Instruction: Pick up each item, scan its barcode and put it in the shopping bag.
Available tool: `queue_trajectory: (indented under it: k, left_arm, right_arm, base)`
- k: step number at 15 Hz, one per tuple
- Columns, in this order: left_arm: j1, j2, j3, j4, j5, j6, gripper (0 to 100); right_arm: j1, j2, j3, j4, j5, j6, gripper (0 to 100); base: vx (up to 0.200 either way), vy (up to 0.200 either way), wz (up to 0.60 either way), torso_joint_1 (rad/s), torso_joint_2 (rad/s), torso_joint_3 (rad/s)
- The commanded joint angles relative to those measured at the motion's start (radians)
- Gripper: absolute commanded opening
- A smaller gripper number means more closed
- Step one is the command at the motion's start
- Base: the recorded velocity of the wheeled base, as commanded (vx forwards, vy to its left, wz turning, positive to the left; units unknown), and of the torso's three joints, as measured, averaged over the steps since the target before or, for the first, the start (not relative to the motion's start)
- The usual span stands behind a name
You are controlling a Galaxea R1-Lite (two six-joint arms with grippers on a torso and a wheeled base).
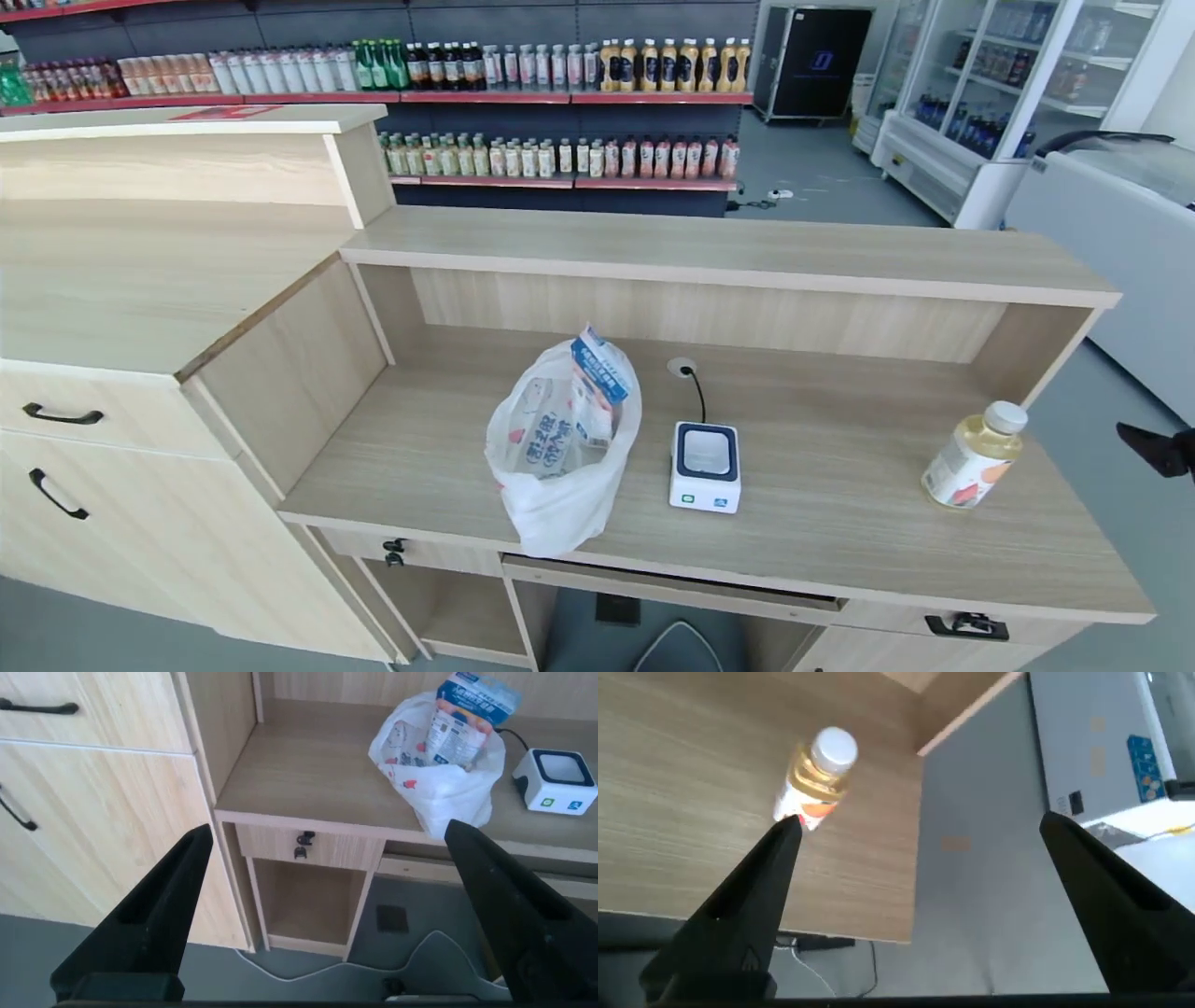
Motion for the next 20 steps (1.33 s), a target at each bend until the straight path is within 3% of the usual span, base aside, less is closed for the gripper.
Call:
queue_trajectory:
  k: [1, 3, 6, 11, 14, 20]
  left_arm:
    - [0.000, 0.000, 0.000, 0.000, 0.000, 0.000, 100]
    - [0.000, 0.000, 0.000, 0.000, 0.000, 0.000, 100]
    - [0.000, 0.000, 0.000, 0.000, 0.000, -0.002, 100]
    - [0.000, 0.000, 0.000, 0.000, 0.000, 0.000, 100]
    - [0.000, 0.000, 0.000, 0.000, 0.000, 0.000, 100]
    - [0.000, 0.000, 0.000, 0.000, 0.000, 0.000, 100]
  right_arm:
    - [-0.059, 0.083, 0.028, -0.060, 0.006, 0.068, 100]
    - [-0.055, 0.223, 0.055, -0.187, 0.018, 0.247, 100]
    - [-0.050, 0.424, 0.079, -0.422, 0.023, 0.361, 100]
    - [-0.055, 0.606, 0.079, -0.620, 0.026, 0.359, 100]
    - [0.008, 0.686, 0.065, -0.735, 0.026, 0.439, 100]
    - [0.077, 0.755, 0.061, -0.781, -0.002, 0.456, 100]
  base:
    - [0.000, 0.000, 0.00, 0.000, 0.00, 0.000]
    - [0.000, 0.000, 0.00, 0.000, 0.00, 0.000]
    - [0.000, 0.000, 0.00, 0.000, 0.00, 0.000]
    - [0.000, 0.000, 0.00, 0.000, 0.00, 0.000]
    - [0.000, 0.000, 0.00, 0.000, 0.00, 0.000]
    - [0.000, 0.000, 0.00, 0.000, 0.00, 0.000]
